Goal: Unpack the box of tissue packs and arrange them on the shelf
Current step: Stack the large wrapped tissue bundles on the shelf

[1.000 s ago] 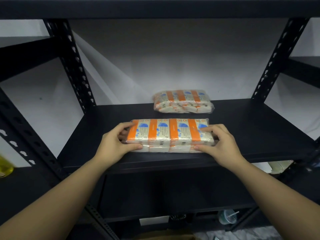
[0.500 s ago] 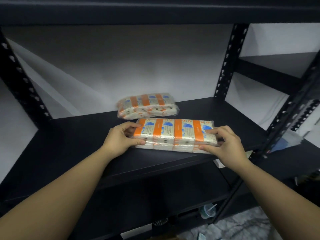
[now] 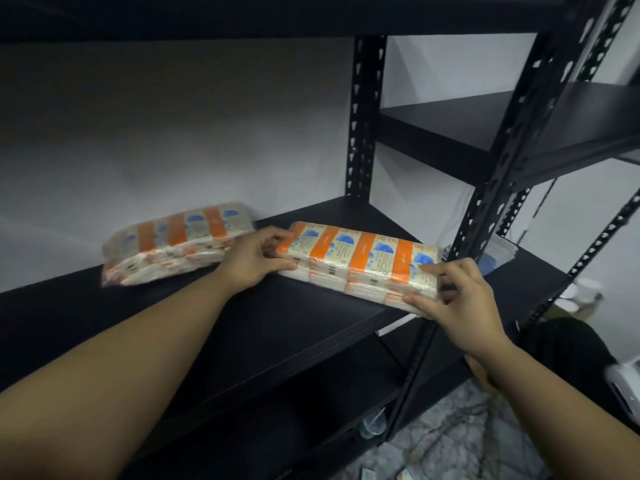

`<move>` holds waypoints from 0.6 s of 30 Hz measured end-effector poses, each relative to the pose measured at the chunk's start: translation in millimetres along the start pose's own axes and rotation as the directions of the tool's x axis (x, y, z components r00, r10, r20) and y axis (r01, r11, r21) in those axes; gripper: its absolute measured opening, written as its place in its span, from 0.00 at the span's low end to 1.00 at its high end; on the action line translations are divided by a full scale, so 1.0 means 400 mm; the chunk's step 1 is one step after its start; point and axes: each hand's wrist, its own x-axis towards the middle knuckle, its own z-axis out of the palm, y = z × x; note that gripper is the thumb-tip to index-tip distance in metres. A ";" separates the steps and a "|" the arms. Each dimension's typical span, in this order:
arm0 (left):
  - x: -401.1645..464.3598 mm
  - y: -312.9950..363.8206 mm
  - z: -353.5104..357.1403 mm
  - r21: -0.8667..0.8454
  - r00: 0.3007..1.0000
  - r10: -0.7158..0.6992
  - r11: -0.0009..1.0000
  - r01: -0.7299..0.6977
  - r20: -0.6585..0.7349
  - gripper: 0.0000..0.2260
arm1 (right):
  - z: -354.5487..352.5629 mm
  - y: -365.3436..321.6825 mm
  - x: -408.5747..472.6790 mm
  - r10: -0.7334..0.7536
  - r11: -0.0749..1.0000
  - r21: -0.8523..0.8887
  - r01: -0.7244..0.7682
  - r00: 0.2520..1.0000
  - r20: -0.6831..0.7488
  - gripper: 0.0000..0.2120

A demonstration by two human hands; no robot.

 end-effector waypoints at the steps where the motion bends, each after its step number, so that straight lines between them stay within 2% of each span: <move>1: 0.029 0.004 0.010 0.024 1.000 0.011 1.000 -0.011 0.012 0.26 | -0.006 0.010 0.001 0.001 1.000 -0.016 -0.001 1.000 -0.019 0.25; 11: 0.223 0.040 0.049 0.191 0.988 0.091 0.975 -0.113 0.123 0.27 | -0.013 0.031 -0.007 -0.052 0.970 -0.242 0.029 0.995 -0.090 0.25; 18: 0.248 0.060 0.055 0.269 0.988 0.106 0.954 -0.133 0.113 0.30 | 0.004 0.023 0.004 -0.207 0.876 -0.466 0.124 0.969 -0.133 0.26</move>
